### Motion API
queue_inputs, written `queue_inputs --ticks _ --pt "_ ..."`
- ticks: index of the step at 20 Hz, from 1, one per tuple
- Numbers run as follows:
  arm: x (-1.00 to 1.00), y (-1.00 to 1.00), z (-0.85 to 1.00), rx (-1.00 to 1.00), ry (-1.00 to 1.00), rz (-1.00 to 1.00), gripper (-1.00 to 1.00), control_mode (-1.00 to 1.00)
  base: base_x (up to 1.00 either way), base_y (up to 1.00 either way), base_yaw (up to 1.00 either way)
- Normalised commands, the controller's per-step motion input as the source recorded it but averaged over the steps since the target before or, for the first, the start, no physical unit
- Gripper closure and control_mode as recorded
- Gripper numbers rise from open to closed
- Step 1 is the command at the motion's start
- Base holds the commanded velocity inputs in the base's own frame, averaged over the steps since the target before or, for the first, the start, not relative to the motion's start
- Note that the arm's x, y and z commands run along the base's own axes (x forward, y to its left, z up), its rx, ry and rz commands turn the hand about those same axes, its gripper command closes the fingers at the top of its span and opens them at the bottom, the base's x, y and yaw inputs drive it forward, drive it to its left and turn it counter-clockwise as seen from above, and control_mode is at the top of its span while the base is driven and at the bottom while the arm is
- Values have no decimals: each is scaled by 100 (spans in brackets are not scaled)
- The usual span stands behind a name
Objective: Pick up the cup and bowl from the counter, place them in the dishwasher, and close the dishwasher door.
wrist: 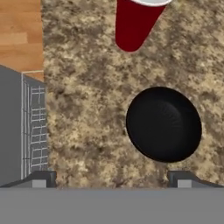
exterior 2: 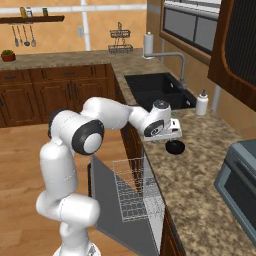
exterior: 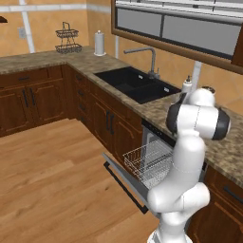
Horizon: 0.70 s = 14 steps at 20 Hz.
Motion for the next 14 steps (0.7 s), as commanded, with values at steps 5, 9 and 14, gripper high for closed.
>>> queue_inputs --ticks 5,9,14 --pt "22 -11 -52 -5 0 9 -100 -100 0 0 0" --pt "34 -19 -51 -2 3 8 -100 -100 0 0 0" --pt "48 -22 -42 0 5 7 -100 -100 0 0 0"
